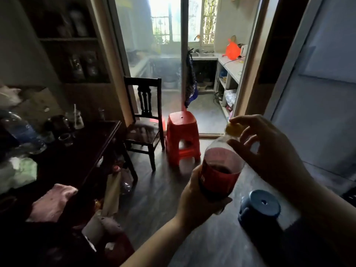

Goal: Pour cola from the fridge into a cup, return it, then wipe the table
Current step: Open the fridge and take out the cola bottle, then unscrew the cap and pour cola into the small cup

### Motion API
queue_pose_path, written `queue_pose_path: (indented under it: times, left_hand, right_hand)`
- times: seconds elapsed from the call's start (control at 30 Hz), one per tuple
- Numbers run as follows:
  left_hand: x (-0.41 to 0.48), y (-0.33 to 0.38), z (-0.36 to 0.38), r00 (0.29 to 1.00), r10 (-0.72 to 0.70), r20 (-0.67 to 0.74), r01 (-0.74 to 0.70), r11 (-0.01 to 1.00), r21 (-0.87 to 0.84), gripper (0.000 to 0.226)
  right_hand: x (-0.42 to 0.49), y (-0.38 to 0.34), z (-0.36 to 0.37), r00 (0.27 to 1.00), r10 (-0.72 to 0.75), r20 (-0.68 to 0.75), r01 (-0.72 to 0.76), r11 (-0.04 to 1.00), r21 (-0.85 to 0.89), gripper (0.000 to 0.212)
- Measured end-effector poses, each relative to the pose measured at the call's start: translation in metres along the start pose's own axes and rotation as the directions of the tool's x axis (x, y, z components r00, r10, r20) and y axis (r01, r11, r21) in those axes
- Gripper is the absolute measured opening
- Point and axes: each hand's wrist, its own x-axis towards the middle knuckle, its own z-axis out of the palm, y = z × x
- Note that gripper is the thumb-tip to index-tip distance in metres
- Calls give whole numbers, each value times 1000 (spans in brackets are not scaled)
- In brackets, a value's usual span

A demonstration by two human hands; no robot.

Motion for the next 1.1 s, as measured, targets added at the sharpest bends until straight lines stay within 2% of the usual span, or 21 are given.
queue_pose_path:
  times: [0.23, 0.33, 0.53, 0.73, 1.0, 1.1]
  left_hand:
    - [2, -40, -98, 966, -159, -202, 172, 984, 49, 95]
    - [8, -59, -143, 938, -218, -269, 227, 974, 3, 84]
    - [26, -96, -220, 878, -240, -414, 239, 969, -54, 70]
    - [47, -155, -279, 813, -283, -508, 342, 939, 24, 79]
    - [87, -191, -307, 774, -361, -520, 385, 921, -65, 87]
    - [115, -207, -310, 737, -380, -559, 415, 907, -71, 92]
  right_hand:
    - [71, -61, 89, 979, -193, 64, 181, 970, 164, 46]
    - [104, -87, 132, 961, -260, 99, 239, 953, 185, 44]
    - [163, -128, 220, 924, -360, 129, 310, 903, 298, 34]
    - [205, -151, 292, 904, -405, 139, 321, 855, 406, 35]
    - [273, -145, 355, 841, -505, 194, 362, 791, 493, 37]
    - [305, -132, 383, 807, -558, 195, 389, 750, 534, 36]
